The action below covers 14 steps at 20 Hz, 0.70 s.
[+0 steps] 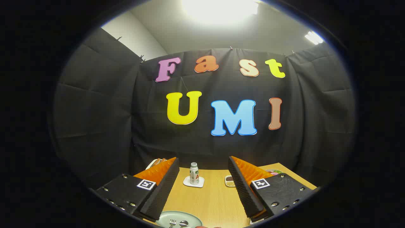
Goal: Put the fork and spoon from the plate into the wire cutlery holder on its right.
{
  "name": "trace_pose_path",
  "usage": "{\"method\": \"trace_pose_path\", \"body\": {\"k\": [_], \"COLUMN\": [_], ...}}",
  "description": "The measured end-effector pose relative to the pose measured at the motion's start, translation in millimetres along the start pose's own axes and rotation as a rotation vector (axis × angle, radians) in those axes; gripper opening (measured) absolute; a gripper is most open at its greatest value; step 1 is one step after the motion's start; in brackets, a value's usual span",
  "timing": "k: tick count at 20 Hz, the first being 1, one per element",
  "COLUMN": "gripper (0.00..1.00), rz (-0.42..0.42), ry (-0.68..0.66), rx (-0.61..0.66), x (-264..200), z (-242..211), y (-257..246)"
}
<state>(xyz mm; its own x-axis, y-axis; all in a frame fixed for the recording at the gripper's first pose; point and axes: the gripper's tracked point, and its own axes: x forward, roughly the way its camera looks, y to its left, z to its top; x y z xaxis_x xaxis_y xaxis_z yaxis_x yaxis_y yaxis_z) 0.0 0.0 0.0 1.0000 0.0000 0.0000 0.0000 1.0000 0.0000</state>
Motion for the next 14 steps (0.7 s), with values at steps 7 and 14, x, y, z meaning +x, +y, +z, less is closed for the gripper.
{"method": "trace_pose_path", "body": {"k": [7,14], "gripper": [0.95,0.95], "rz": [-0.015,-0.010], "ry": [-0.002,-0.002], "rx": [0.006,0.005], "x": [-0.3,1.3], "z": [1.0,-0.7], "y": [-0.5,0.8]}}
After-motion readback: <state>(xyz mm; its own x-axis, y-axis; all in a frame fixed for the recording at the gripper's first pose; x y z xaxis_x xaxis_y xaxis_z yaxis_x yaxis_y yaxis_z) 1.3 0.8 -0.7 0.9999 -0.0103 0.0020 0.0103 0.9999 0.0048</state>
